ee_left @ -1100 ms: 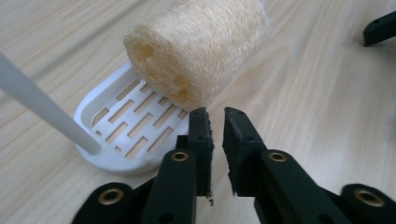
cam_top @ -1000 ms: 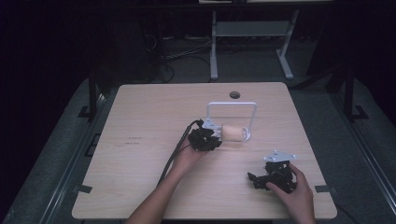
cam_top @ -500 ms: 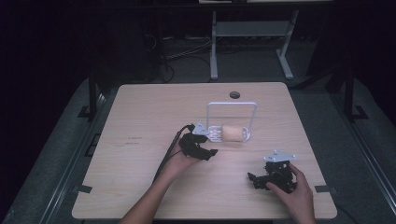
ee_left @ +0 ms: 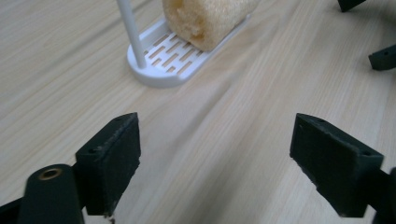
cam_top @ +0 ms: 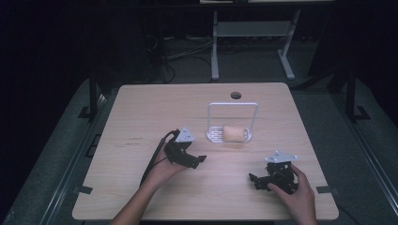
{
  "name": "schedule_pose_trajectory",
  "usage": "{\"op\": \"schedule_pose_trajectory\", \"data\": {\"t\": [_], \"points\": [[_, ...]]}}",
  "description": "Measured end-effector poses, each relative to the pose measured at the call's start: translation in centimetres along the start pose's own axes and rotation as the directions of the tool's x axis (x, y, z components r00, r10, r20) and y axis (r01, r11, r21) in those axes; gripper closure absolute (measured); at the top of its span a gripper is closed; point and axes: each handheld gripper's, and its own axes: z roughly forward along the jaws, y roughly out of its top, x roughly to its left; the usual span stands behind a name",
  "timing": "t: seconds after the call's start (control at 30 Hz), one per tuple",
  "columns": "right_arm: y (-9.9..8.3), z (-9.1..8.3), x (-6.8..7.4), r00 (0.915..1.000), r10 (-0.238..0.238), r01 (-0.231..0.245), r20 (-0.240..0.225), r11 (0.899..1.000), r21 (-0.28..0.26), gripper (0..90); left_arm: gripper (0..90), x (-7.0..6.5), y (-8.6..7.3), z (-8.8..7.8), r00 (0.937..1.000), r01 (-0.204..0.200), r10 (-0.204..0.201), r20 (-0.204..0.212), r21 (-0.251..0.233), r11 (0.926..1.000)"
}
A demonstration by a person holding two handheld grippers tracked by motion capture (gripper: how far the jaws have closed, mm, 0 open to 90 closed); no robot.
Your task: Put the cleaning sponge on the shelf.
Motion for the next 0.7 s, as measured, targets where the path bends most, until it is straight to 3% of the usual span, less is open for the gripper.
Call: {"op": "schedule_pose_trajectory", "data": {"t": [0.4, 0.7], "points": [[0.0, 0.0, 0.0, 1.0, 0.0, 0.0, 0.0, 1.0, 0.0, 0.0, 14.0, 0.1, -3.2, -1.7, 0.9996, 0.016, -0.016, -0.022, -0.009, 0.9998], [0.0, 0.0, 0.0, 1.0, 0.0, 0.0, 0.0, 1.0, 0.0, 0.0, 14.1, 0.4, -5.8, -3.3, 0.9977, 0.034, -0.033, -0.059, 0.016, 0.9993]]}}
